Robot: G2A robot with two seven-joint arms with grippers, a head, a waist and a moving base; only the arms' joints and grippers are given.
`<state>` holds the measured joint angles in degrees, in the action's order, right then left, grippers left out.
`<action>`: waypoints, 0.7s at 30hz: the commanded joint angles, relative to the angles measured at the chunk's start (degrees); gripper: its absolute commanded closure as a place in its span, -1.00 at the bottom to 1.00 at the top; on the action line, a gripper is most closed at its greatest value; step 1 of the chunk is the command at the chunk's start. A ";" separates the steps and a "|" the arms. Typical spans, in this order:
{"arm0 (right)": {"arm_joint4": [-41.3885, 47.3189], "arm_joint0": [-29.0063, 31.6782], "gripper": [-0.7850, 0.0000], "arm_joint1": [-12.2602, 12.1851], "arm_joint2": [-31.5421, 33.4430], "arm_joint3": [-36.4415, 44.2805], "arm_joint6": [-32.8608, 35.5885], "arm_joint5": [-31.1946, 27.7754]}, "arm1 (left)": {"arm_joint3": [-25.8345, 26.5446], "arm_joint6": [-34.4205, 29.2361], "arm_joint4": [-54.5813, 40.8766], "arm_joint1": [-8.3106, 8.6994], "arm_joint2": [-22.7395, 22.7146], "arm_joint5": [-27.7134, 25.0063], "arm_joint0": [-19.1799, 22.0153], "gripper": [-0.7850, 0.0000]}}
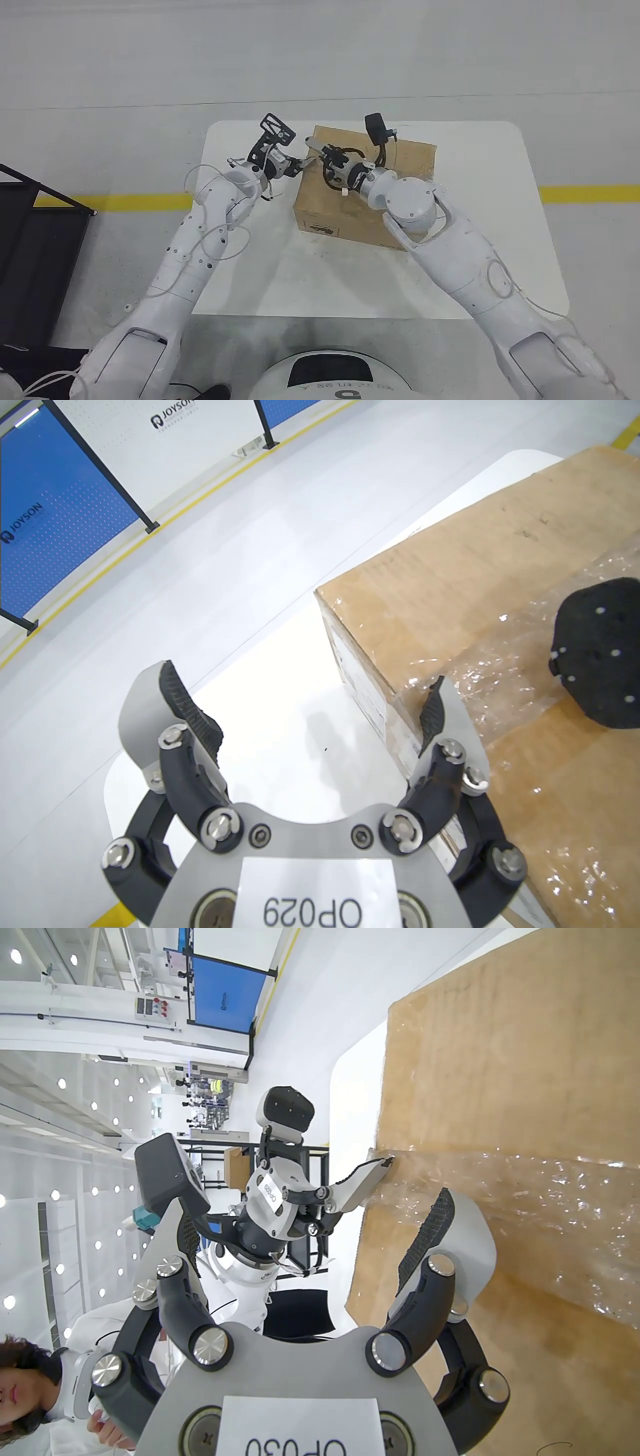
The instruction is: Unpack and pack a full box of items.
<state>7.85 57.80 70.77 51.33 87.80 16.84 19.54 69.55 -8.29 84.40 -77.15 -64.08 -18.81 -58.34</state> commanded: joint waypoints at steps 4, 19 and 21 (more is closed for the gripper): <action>1.53 -3.17 0.76 0.82 0.40 -3.13 0.11 0.52 | 2.69 1.21 2.06 0.31 0.59 -0.05 -3.00 -1.00; 0.10 -4.25 1.00 2.40 -1.83 -6.11 1.70 2.73 | 5.86 0.94 1.43 0.59 0.02 -0.44 -4.03 -1.00; 0.11 -3.89 1.00 2.33 -1.13 -5.71 2.03 2.85 | 5.86 0.94 1.43 0.59 0.02 -0.44 -4.03 -1.00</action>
<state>7.99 53.74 73.15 49.87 81.88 18.71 22.35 75.42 -7.37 85.82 -76.56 -64.05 -19.25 -62.36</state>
